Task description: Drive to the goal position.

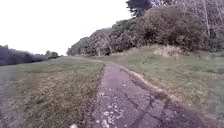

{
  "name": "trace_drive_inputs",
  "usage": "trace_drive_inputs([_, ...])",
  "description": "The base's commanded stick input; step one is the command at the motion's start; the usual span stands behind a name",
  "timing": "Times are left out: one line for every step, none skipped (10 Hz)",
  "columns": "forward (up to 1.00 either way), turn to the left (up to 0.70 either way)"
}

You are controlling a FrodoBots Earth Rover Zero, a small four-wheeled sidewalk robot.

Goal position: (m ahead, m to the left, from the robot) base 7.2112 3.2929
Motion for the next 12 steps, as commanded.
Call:
trace_drive_inputs([0.04, 0.0])
trace_drive_inputs([0.04, 0.0])
trace_drive_inputs([0.04, 0.0])
trace_drive_inputs([0.04, 0.0])
trace_drive_inputs([0.04, 0.0])
trace_drive_inputs([0.04, 0.0])
trace_drive_inputs([0.05, 0.0])
trace_drive_inputs([0.04, 0.0])
trace_drive_inputs([0.04, 0.0])
trace_drive_inputs([0.04, 0.0])
trace_drive_inputs([0.05, 0.0])
trace_drive_inputs([0.05, 0.0])
